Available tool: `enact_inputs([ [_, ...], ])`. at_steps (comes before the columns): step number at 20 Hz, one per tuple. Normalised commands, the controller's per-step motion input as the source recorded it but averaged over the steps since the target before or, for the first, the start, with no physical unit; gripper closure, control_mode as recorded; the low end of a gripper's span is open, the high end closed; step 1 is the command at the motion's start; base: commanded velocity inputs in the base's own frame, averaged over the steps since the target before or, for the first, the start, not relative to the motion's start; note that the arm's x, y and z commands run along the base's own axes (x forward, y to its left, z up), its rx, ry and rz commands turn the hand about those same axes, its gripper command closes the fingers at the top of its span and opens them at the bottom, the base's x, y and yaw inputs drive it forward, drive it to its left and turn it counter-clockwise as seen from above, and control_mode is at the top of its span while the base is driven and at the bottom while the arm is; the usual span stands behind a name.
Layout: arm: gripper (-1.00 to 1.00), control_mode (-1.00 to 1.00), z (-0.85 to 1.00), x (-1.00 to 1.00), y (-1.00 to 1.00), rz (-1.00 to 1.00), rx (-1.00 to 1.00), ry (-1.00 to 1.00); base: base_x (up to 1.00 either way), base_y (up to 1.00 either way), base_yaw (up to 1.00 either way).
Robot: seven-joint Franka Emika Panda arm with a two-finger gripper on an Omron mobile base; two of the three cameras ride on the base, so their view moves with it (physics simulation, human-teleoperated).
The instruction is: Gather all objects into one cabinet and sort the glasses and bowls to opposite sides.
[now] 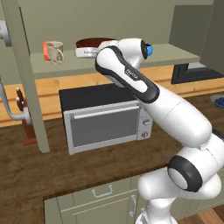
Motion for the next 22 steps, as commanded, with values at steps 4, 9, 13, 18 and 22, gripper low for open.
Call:
enact_inputs([
  [4, -1.00, -1.00, 0.15, -0.44, -0.48, 0.08, -0.06, 0.15, 0.00, 0.00, 0.00],
  [9, -1.00, -1.00, 0.01, -0.38, -0.63, 0.02, -0.13, 0.18, 0.00, 0.00, 0.00],
  [13, -1.00, -1.00, 0.00, -0.05, -0.88, -0.11, -0.21, 0.00, 0.00, 0.00, 0.00],
  [18, -1.00, -1.00, 0.00, 0.00, -0.99, -0.23, -0.15, -0.01, 0.00, 0.00, 0.00],
  [22, -1.00, -1.00, 0.00, 0.09, -1.00, -0.33, -0.03, 0.00, 0.00, 0.00, 0.00],
])
